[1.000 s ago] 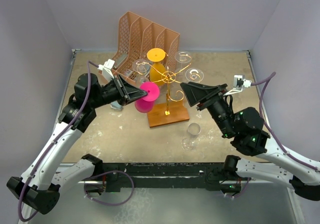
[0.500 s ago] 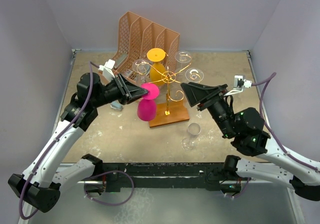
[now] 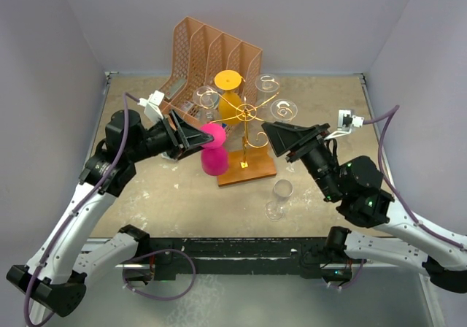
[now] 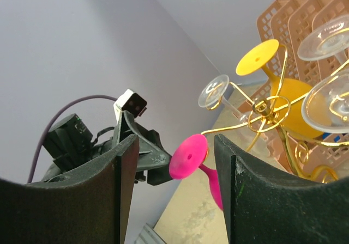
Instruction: Place the wine glass upside down on the wine glass rack
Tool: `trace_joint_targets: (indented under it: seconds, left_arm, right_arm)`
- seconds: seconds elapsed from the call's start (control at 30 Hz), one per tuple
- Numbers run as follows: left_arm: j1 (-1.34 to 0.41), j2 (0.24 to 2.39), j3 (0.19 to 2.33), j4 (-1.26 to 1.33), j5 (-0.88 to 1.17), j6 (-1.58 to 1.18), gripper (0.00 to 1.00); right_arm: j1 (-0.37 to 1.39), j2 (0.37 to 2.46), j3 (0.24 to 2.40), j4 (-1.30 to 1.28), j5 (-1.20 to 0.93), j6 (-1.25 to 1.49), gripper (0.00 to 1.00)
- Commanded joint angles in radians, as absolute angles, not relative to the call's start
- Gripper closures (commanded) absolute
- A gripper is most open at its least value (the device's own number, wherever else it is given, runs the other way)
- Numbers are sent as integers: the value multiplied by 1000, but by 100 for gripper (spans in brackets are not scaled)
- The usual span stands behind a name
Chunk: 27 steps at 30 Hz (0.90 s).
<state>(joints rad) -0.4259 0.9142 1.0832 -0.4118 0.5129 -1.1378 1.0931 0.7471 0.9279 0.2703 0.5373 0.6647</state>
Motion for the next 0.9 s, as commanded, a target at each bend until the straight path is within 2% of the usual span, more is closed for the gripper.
trace_joint_targets:
  seconds: [0.0,0.27,0.57,0.87]
  left_arm:
    - [-424,887,1136,-579,468,-1020,48]
    - [-423,870,1155,-617,473,-954,45]
    - [-424,843,1236,-631,514,-823,44]
    - [-423,827,1330,-707,373,-699,44]
  right_arm:
    - [1097,762,986,186,561,723,40]
    - [1095,741,1039,-41,533,810,40]
    - [1097,700,1140,-415,582,889,40]
    - [1097,683,1127,-674,624,1073,40]
